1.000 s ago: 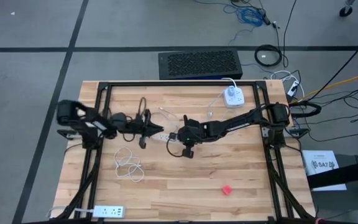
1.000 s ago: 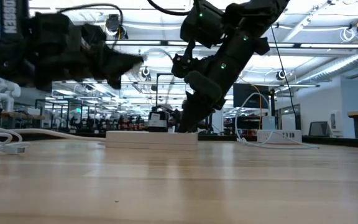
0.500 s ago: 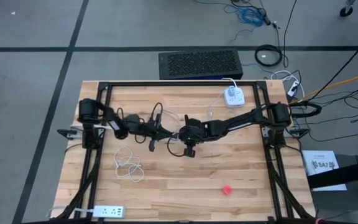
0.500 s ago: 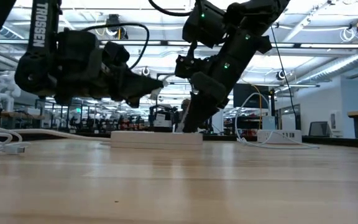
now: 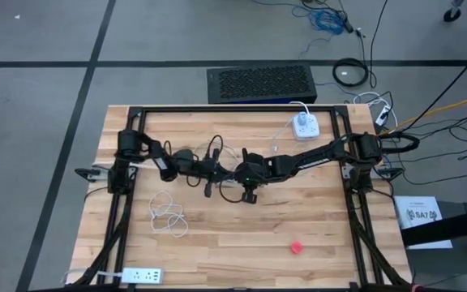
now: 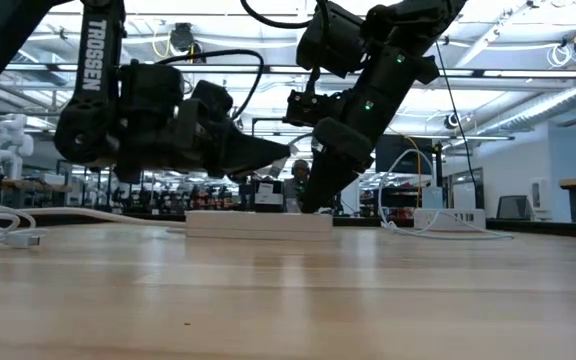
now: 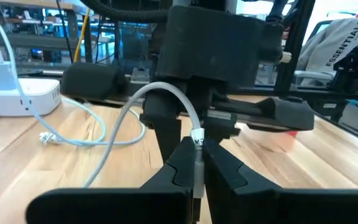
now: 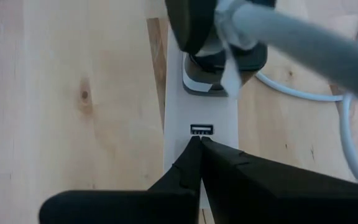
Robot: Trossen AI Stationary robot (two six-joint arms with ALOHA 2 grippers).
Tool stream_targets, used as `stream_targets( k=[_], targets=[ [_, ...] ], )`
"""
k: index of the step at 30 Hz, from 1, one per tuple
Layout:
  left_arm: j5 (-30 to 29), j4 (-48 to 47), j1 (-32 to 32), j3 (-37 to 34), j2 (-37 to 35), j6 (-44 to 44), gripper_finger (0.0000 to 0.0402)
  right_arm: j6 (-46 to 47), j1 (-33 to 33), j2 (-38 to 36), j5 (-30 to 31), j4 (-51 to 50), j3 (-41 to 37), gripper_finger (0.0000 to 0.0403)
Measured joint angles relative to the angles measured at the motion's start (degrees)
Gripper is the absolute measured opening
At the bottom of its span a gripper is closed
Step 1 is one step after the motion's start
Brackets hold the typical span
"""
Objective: Insert USB
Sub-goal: Insert the white charger cable into the black charger adapter
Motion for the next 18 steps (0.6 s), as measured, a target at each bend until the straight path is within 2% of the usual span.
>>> stream_targets(
  k=[18],
  targets=[
    [0.0,-0.1,1.8,0.0,0.3,1.2,0.0018,-0.1,0.0,0.0,0.1,0.0,0.0,0.0000]
  ],
)
